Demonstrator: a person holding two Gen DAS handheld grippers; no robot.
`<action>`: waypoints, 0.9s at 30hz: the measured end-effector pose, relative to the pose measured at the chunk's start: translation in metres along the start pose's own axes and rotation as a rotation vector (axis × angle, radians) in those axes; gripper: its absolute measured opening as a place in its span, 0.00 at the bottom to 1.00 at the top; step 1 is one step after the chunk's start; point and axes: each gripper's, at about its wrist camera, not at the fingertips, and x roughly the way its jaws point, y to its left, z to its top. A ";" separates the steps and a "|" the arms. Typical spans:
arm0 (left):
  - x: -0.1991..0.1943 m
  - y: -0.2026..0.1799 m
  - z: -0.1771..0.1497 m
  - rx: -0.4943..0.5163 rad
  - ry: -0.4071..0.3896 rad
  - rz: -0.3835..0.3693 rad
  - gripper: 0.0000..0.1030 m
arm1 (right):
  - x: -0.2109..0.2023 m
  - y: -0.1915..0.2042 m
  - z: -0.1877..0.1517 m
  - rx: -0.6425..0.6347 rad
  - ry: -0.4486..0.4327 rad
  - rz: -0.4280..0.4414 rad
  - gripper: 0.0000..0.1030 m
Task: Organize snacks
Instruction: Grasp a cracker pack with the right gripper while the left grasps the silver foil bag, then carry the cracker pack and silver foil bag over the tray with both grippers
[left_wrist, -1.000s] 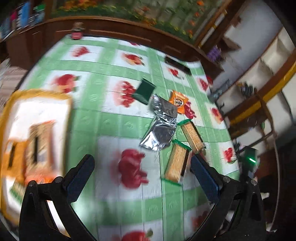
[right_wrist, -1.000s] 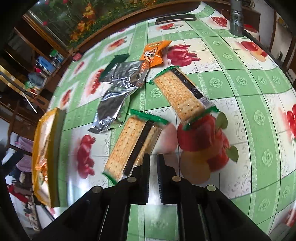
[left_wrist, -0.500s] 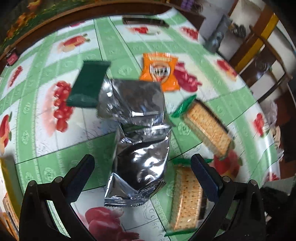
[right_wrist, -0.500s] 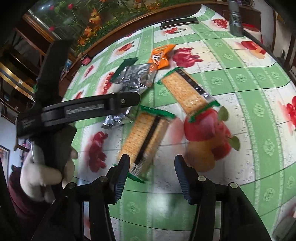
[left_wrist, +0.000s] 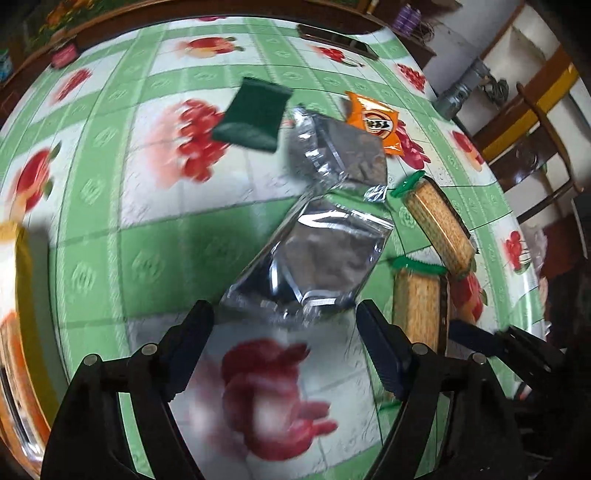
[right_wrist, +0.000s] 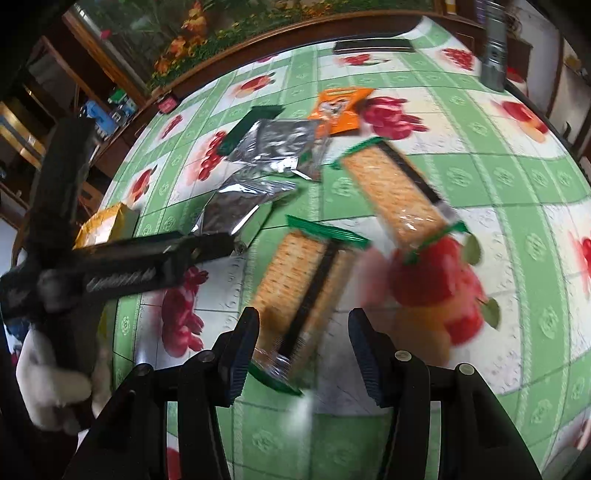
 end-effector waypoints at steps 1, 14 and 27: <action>-0.005 0.002 -0.001 -0.012 -0.004 -0.008 0.77 | 0.003 0.003 0.002 -0.007 0.001 -0.002 0.52; 0.005 -0.030 0.027 0.198 -0.035 0.007 0.77 | 0.017 0.009 0.005 -0.043 0.005 -0.063 0.47; 0.019 -0.056 0.018 0.242 0.061 0.042 0.68 | -0.013 -0.031 -0.029 0.060 0.033 -0.014 0.48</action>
